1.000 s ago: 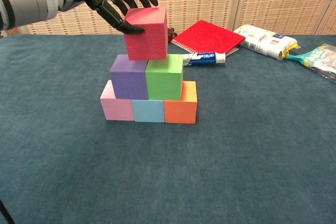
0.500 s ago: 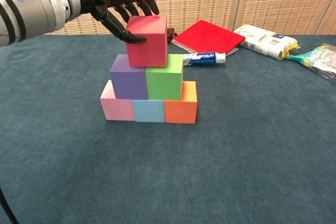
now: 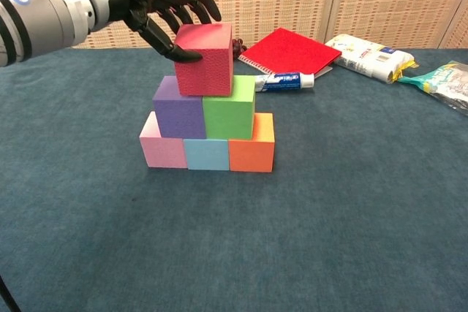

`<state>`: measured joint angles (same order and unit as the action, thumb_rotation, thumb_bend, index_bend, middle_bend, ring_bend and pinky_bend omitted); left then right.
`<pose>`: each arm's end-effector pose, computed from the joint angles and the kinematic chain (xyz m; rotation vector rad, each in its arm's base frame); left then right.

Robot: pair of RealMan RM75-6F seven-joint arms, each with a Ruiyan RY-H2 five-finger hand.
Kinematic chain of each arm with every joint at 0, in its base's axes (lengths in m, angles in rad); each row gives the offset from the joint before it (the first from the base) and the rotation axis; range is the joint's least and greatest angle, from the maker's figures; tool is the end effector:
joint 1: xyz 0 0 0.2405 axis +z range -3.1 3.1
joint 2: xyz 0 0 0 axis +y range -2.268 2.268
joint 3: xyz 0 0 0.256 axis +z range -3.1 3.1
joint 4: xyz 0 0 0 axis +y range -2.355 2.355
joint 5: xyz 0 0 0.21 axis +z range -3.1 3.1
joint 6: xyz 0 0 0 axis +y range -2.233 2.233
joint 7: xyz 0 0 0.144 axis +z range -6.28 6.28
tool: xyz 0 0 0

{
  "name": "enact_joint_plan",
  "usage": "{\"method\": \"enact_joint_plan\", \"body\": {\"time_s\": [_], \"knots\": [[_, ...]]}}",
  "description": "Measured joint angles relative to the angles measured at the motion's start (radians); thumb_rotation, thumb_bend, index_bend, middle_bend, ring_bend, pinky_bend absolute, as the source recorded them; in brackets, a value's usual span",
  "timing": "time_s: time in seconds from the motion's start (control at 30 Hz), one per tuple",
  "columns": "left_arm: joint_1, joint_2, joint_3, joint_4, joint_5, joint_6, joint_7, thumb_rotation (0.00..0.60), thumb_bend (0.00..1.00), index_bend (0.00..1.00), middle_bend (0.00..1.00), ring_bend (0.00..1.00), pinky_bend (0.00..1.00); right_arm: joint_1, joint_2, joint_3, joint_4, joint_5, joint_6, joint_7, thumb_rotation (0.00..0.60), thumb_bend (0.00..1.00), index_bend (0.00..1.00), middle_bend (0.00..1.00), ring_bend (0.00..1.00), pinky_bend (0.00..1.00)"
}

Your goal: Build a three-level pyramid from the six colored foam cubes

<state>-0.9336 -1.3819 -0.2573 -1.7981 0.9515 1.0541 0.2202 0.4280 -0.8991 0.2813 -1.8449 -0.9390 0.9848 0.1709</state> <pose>-0.0438 0.3490 0.0397 -1.8220 -1.1038 -1.2799 -0.2490 -0.3068 0.1904 1.2189 -1.3761 1.0170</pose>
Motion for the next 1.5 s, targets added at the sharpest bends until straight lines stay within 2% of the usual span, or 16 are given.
{"method": "enact_joint_plan", "body": {"time_s": [0.67,1.17,1.37,1.5], "knots": [[0.019,-0.011,-0.004,0.016,0.007,-0.028,-0.006,0.6,0.29,0.25,0.35,0.27,0.28,-0.001,0.0,-0.002,-0.006,0.011,0.008,-0.009,0.6,0.19,0.0,0.08,0.0,0.01],[0.028,-0.005,-0.004,0.012,0.025,-0.051,-0.015,0.6,0.3,0.1,0.17,0.2,0.26,0.002,-0.001,0.001,-0.004,0.018,0.006,-0.008,0.6,0.19,0.0,0.08,0.0,0.01],[0.027,0.006,-0.003,0.002,0.023,-0.074,-0.023,0.6,0.3,0.0,0.04,0.1,0.24,0.001,0.001,0.002,-0.004,0.018,0.005,-0.005,0.6,0.19,0.0,0.08,0.0,0.01],[0.029,0.019,-0.001,-0.011,0.028,-0.092,-0.033,0.6,0.3,0.0,0.0,0.0,0.2,0.001,0.001,0.002,-0.004,0.016,0.005,-0.004,0.6,0.19,0.0,0.08,0.0,0.0]]}}
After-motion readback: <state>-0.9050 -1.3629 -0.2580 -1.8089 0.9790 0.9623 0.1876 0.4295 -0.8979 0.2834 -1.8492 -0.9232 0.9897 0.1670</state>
